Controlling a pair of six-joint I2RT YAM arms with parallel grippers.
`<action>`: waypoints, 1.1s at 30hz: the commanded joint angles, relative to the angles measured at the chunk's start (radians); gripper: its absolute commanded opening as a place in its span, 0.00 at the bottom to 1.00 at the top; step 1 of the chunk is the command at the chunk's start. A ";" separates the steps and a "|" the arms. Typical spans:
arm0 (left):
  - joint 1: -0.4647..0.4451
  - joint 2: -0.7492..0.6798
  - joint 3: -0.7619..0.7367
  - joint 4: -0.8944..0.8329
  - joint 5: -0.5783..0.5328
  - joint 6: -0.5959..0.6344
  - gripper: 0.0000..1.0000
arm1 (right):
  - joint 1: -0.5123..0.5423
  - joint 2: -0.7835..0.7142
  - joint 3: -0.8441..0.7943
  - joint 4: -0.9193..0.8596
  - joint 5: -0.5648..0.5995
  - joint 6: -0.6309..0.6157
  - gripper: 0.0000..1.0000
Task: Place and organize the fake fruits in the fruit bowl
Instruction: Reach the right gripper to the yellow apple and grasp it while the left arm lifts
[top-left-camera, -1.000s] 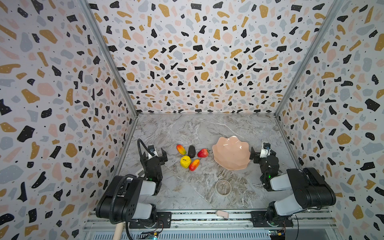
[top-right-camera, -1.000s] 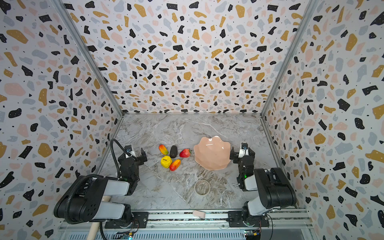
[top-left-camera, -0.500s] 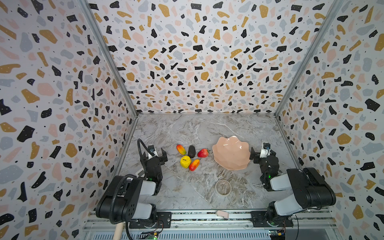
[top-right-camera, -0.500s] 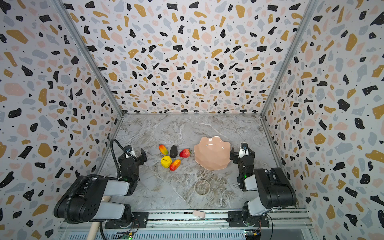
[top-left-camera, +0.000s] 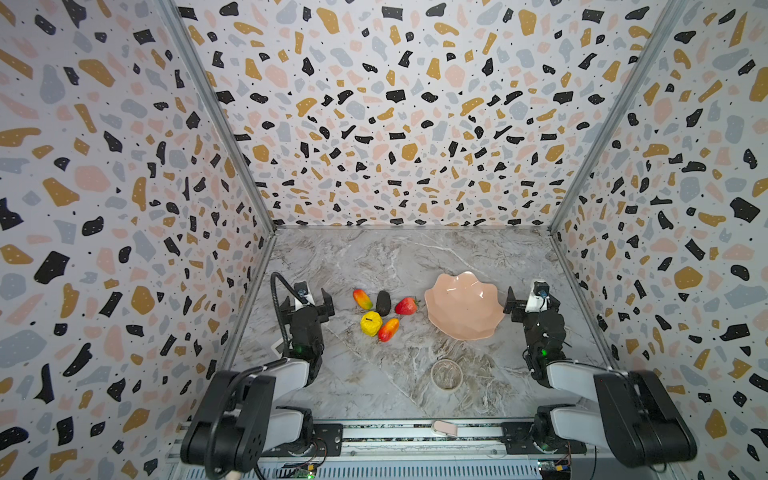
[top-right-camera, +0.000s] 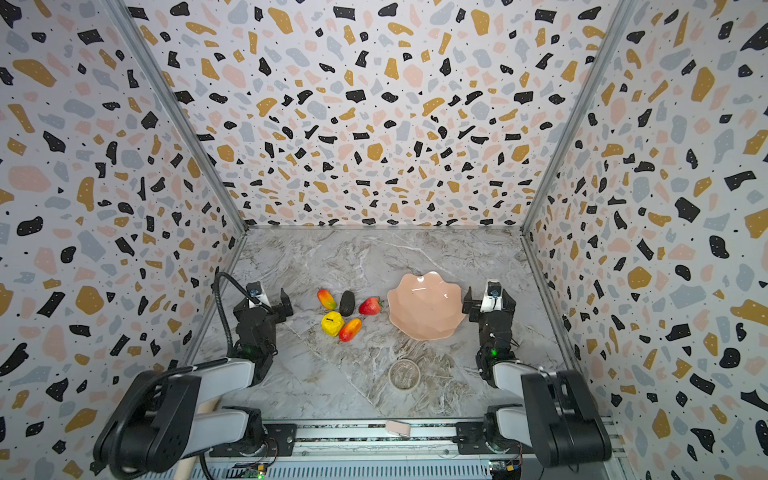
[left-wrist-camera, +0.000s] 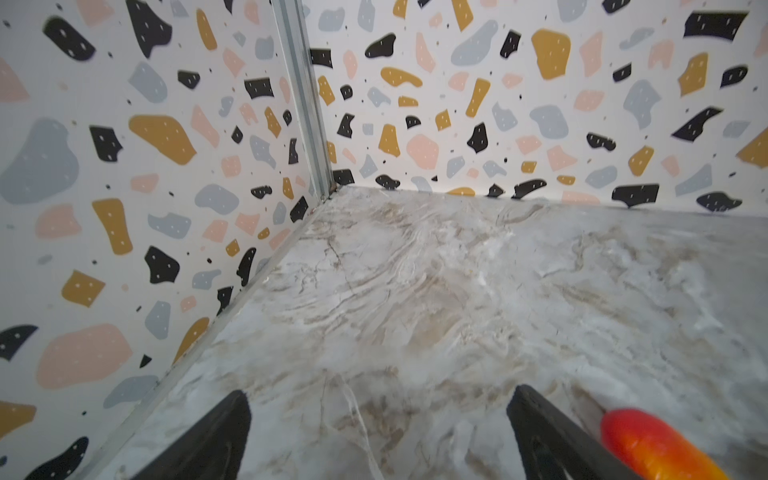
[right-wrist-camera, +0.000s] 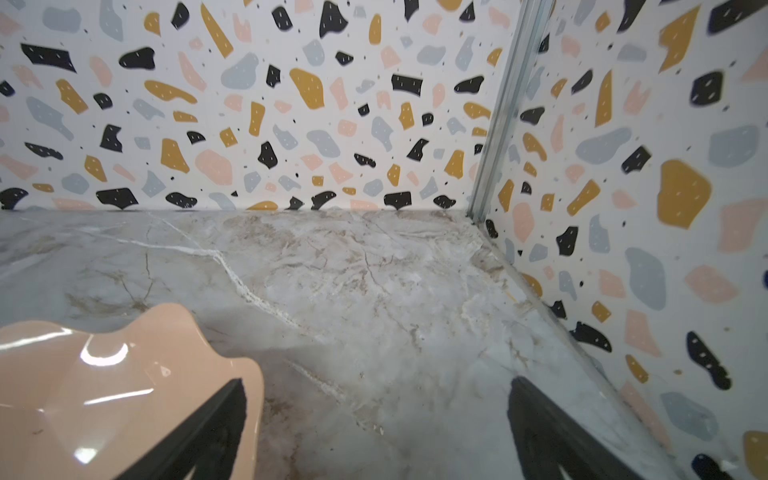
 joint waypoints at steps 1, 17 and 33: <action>-0.019 -0.122 0.156 -0.312 -0.037 -0.045 1.00 | 0.061 -0.132 0.136 -0.303 0.018 -0.054 0.99; -0.042 -0.243 0.686 -1.336 0.212 -0.050 1.00 | 0.541 0.098 0.758 -1.035 -0.260 -0.035 0.99; -0.042 -0.226 0.643 -1.360 0.327 0.002 1.00 | 0.808 0.564 1.115 -1.225 -0.342 -0.062 0.99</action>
